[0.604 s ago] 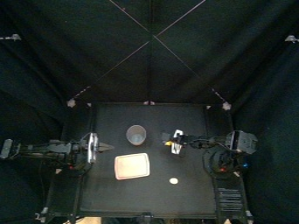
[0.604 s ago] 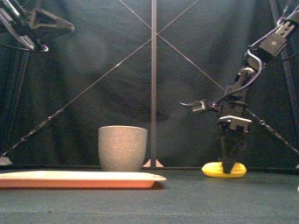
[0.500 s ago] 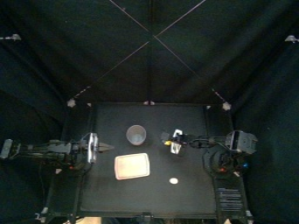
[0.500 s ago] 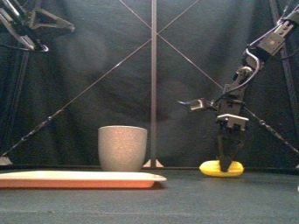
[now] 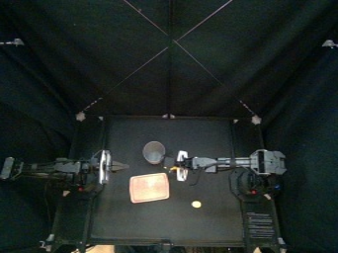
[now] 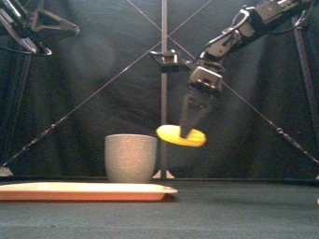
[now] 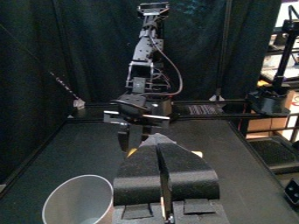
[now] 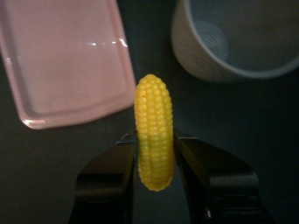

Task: Pick the corn then place it on the pink plate
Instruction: Place corn on the pink plate

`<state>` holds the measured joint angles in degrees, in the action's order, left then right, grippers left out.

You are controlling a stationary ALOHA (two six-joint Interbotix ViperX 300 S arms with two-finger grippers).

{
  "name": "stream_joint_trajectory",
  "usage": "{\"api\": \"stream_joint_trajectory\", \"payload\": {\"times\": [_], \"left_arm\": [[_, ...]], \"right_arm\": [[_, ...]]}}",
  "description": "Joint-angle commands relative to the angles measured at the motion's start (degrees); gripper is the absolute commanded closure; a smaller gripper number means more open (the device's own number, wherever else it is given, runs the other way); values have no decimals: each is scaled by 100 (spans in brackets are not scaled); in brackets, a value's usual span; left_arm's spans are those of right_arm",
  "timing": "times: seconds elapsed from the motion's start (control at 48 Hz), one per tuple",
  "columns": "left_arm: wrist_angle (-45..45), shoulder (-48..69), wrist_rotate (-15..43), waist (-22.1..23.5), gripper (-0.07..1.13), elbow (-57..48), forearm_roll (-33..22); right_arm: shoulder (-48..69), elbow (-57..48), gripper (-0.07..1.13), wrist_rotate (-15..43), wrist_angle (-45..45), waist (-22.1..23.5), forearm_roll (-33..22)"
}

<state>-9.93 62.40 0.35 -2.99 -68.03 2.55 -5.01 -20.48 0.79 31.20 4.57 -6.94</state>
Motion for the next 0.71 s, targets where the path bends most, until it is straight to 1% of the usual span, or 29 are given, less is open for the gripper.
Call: {"api": "stream_joint_trajectory", "payload": {"times": [0.021,0.188,0.458,0.583,0.708], "left_arm": [[-18,-9,0,0,108,105,9],[9,-9,0,0,108,105,0],[9,0,0,0,108,88,0],[18,-9,0,0,108,88,9],[9,0,0,0,108,88,9]], "right_arm": [[-255,562,62,-9,9,-211,18],[-958,1266,61,-26,123,-466,18],[-1626,1960,60,-35,88,-773,26],[-1784,2057,52,-35,70,-800,53],[-1898,2127,42,-35,70,-800,114]]}}
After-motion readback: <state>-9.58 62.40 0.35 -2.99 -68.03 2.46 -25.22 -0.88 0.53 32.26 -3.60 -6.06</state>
